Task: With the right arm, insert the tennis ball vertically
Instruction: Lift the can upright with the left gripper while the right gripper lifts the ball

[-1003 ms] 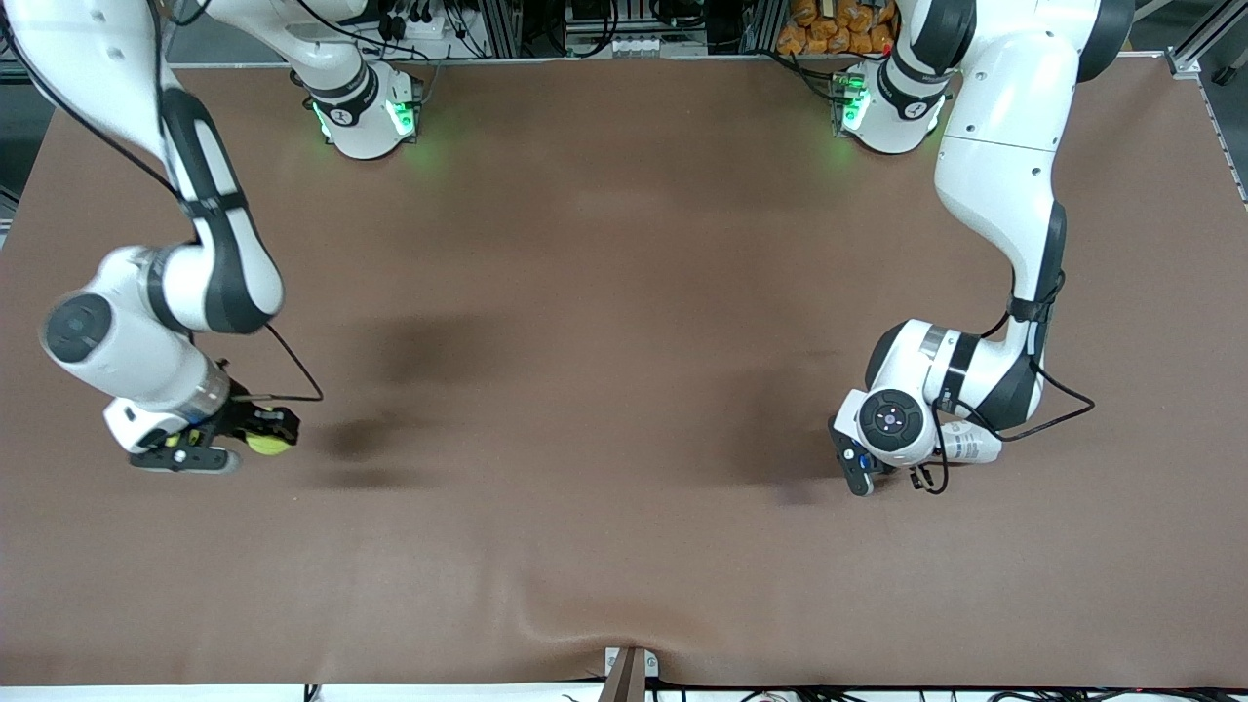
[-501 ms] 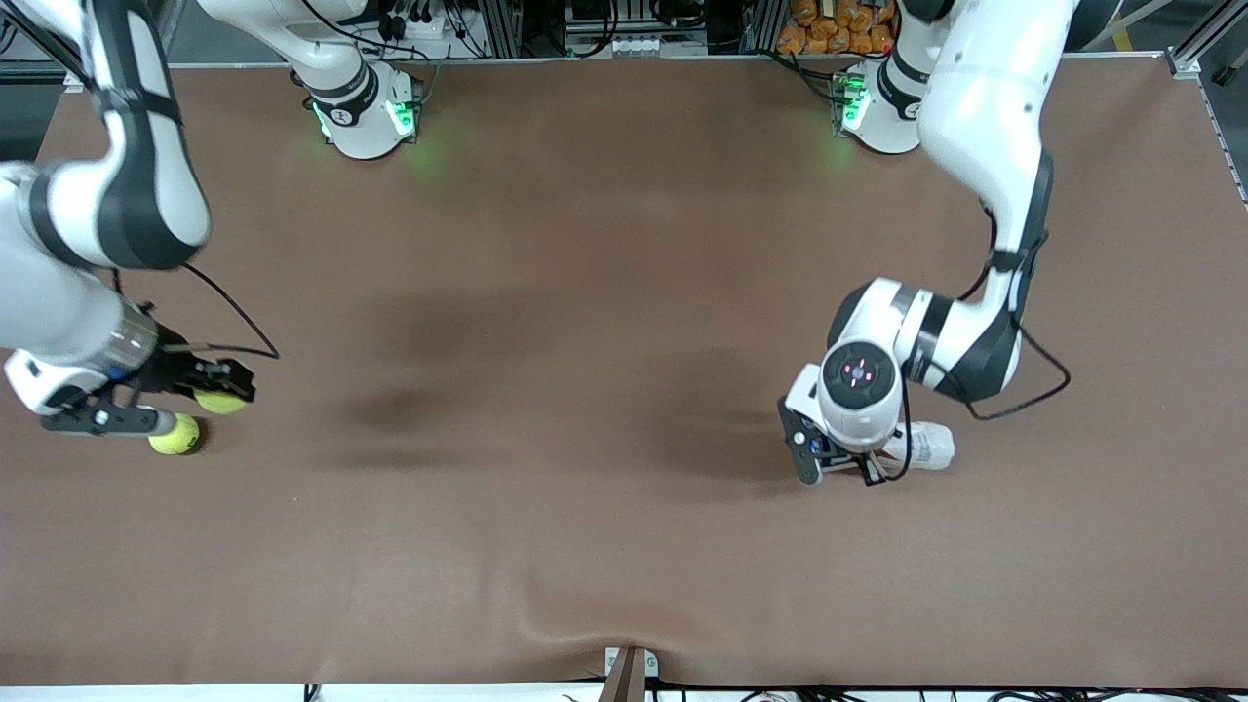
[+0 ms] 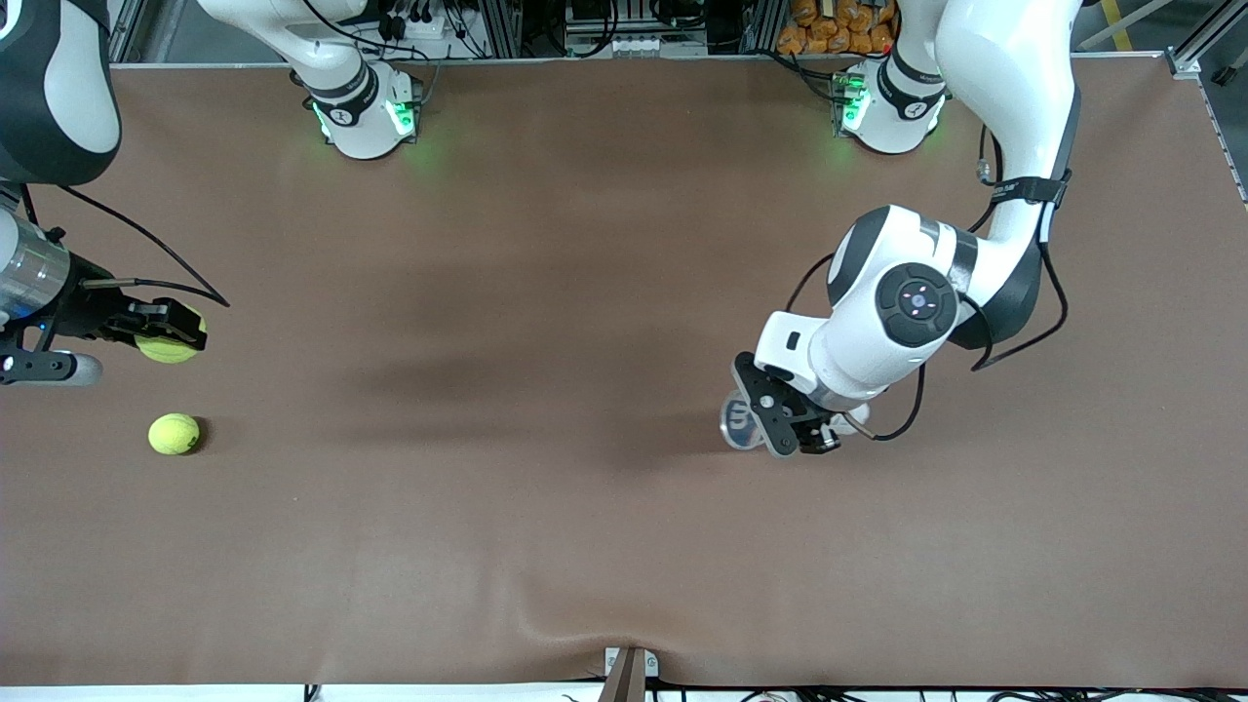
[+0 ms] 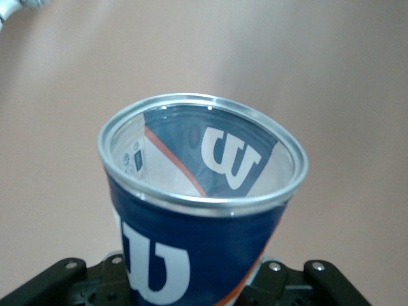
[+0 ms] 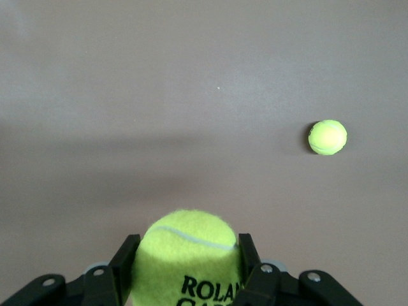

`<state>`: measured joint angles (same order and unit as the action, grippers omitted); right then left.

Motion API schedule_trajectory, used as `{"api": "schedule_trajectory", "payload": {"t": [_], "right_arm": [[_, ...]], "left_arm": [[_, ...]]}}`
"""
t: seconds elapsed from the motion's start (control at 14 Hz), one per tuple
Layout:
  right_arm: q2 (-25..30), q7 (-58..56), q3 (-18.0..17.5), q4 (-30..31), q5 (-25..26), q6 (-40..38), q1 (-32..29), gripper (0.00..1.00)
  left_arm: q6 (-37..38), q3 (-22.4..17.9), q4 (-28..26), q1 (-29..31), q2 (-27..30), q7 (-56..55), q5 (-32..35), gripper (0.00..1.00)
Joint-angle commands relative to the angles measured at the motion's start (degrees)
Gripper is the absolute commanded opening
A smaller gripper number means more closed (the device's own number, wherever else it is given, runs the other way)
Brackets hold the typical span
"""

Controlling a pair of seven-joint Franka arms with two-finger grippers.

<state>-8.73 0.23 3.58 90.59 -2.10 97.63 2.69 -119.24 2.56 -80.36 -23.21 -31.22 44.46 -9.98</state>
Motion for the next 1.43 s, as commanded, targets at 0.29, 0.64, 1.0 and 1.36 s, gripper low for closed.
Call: {"api": "schedule_trajectory", "payload": {"t": [0.29, 0.64, 1.0, 1.36], "right_arm": [[-0.94, -0.85, -0.16, -0.85, -0.10, -0.07, -0.31, 0.00], [-1.12, -0.85, -0.16, -0.85, 0.07, 0.11, -0.40, 0.00], [-1.20, -0.32, -0.24, -0.68, -0.10, 0.63, -0.23, 0.00], [-1.38, 2.65, -0.33, -0.24, -0.10, 1.34, 1.26, 0.00]], "left_arm": [[-20.21, 0.87, 1.35, -0.78, -2.78, -2.10, -13.73, 0.46], [-40.95, 1.04, 1.35, -9.47, -9.02, -6.12, -22.00, 0.46], [-57.92, 1.04, 1.52, -17.65, -16.67, -16.49, -22.71, 0.46], [-68.56, 1.13, 1.52, -23.63, -21.77, -27.22, -22.80, 0.45]]}}
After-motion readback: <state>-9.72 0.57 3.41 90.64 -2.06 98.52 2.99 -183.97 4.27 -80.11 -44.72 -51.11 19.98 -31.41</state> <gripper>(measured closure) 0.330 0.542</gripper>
